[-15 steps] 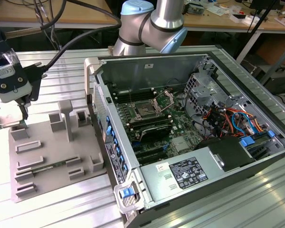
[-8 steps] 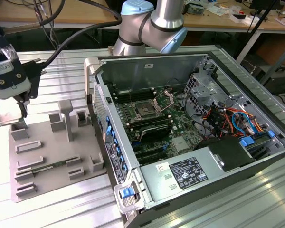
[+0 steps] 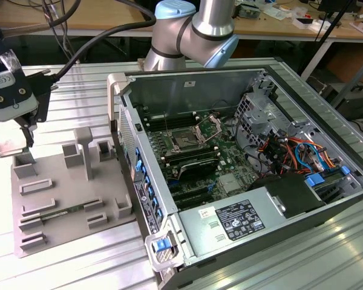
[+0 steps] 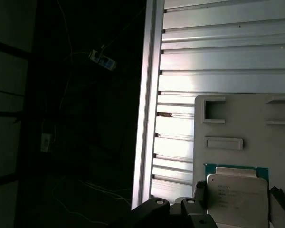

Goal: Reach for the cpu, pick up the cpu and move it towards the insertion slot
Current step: 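Pick up the cpu and move it towards the insertion slot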

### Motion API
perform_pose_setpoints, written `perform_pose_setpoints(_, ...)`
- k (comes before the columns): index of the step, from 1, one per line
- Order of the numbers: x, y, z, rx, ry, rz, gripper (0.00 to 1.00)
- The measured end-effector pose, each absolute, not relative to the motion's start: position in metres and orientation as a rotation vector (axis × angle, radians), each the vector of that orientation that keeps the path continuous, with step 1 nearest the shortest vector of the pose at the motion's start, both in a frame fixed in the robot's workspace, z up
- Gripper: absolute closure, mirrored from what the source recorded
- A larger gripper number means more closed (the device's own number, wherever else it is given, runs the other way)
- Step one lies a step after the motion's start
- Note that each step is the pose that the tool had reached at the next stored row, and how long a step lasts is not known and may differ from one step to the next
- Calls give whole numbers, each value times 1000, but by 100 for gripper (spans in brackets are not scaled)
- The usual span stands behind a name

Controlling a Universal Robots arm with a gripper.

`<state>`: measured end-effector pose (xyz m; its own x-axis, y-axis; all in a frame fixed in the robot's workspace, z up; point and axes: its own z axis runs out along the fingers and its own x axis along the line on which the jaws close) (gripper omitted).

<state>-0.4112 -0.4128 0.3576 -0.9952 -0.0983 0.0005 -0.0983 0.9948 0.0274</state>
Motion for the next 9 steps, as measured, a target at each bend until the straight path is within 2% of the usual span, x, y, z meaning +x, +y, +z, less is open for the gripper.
perform_pose_setpoints(9,-411,-413,362,154,-3136,-43,45)
